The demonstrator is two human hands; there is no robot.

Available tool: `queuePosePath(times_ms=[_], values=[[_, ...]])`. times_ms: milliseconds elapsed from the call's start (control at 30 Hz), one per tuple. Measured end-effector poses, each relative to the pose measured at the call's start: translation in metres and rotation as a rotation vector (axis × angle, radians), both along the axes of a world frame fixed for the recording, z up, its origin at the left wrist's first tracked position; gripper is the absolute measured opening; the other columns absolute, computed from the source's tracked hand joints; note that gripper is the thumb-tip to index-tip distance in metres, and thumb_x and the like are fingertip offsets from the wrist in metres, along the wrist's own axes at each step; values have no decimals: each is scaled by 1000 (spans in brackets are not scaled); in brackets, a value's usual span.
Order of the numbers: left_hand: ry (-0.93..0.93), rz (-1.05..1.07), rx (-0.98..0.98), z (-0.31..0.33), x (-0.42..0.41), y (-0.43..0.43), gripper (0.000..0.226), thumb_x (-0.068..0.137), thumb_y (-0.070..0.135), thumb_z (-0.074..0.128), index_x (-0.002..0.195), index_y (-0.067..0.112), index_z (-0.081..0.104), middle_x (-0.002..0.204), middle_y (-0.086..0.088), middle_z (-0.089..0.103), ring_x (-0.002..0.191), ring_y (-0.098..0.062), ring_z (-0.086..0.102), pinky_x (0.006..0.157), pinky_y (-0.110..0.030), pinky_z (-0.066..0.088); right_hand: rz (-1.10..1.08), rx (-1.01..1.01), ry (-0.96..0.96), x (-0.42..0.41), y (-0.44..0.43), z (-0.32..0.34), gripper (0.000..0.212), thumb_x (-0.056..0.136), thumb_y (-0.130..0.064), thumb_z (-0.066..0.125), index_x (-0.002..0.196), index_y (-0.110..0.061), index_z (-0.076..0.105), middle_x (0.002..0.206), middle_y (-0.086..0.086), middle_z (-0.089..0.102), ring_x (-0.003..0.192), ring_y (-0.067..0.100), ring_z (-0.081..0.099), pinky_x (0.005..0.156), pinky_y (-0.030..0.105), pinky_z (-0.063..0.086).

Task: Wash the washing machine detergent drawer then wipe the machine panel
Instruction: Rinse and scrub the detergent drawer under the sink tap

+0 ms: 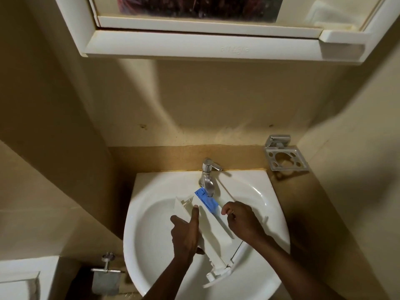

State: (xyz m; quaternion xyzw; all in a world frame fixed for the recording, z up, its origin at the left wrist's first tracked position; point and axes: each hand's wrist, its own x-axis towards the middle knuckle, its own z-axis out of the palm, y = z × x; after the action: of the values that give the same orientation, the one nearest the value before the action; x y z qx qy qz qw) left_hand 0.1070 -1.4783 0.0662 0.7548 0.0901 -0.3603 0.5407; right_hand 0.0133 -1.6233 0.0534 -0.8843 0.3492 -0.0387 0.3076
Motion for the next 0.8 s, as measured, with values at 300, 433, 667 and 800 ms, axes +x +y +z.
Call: queuePosePath(times_ms=[300, 433, 667, 800], values=[[-18, 6, 2, 0, 0, 1, 61, 85, 59, 60, 116, 13, 36, 102, -15, 59, 86, -39, 67, 47, -56, 57, 15, 5, -3, 0, -6, 0, 36, 83, 1, 46, 82, -27, 70, 92, -4, 67, 84, 8, 62, 73, 19, 50], [-14, -3, 13, -1, 0, 0, 63, 84, 60, 60, 118, 13, 35, 103, -14, 59, 87, -38, 66, 49, -57, 58, -20, -17, -48, -1, -2, 7, 34, 82, 2, 46, 85, -21, 70, 86, -5, 65, 81, 10, 62, 73, 26, 54], [-27, -14, 34, -5, 1, 0, 65, 82, 65, 59, 117, 16, 35, 105, -13, 59, 88, -38, 66, 52, -56, 59, 140, 125, 189, 14, 9, 10, 25, 85, -7, 44, 92, -7, 69, 90, 6, 71, 87, 23, 65, 75, 29, 52], [-48, -29, 58, -7, 1, -1, 64, 85, 63, 56, 120, 15, 33, 107, -13, 59, 89, -37, 66, 56, -58, 59, 116, 171, 258, 25, 17, 12, 30, 86, -4, 42, 95, -9, 70, 89, 3, 66, 78, 18, 58, 55, 14, 43]])
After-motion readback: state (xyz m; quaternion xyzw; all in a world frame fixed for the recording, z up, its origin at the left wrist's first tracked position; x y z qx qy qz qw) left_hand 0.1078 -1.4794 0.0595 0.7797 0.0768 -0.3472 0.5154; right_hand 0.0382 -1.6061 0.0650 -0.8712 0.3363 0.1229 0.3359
